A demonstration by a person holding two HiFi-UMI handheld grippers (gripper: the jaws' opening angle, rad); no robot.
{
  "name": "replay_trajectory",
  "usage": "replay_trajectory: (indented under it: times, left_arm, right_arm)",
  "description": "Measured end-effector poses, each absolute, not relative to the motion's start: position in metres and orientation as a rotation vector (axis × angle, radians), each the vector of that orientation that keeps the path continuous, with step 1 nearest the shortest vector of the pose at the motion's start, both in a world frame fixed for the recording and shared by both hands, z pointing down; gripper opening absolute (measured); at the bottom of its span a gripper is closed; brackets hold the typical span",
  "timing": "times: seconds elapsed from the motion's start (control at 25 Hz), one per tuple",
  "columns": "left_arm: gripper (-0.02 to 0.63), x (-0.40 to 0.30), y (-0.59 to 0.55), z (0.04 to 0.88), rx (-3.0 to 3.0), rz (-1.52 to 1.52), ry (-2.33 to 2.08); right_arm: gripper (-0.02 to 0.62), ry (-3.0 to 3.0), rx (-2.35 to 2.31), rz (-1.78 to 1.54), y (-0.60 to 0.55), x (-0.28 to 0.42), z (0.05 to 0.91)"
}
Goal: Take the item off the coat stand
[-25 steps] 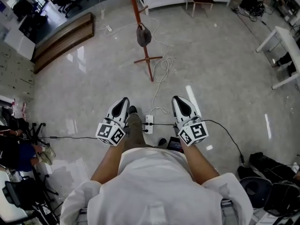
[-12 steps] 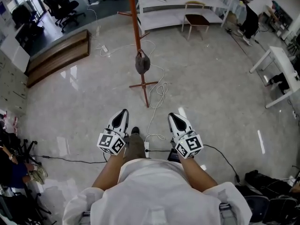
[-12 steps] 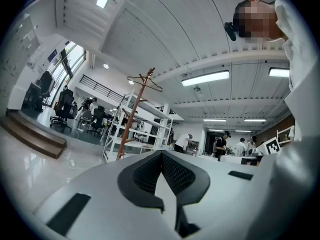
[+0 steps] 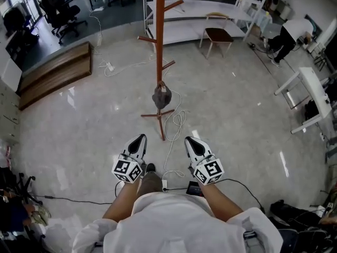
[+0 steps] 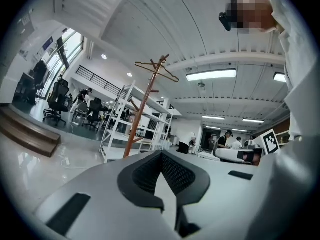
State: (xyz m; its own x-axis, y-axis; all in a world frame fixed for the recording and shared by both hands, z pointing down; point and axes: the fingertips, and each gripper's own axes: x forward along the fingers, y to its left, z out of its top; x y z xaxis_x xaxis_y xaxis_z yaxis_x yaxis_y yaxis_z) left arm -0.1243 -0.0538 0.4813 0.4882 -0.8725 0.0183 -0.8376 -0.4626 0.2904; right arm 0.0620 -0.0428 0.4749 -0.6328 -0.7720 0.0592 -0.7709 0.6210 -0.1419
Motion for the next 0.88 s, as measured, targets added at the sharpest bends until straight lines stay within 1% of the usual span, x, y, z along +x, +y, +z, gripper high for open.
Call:
replay_trajectory:
  times: [0.2,0.4,0.88]
  left_arm:
    - [0.014,-0.148,-0.102,0.497,2.488,-0.160,-1.353]
    - [0.014,-0.164,-0.138,0.508,2.540,-0.120,-1.215]
    - [0.015,-0.176,-0.214,0.534,2.572,-0.076,-1.057]
  right_arm:
    - [0.026,2.808,-1.428,-0.301,-0.092,0.030,0.483]
    - [0.026,2.779,-1.540,-0.272,-0.129,0.003,0.483]
    - [0.028,2.786,-1.668,-0.301,-0.194,-0.016,0.505]
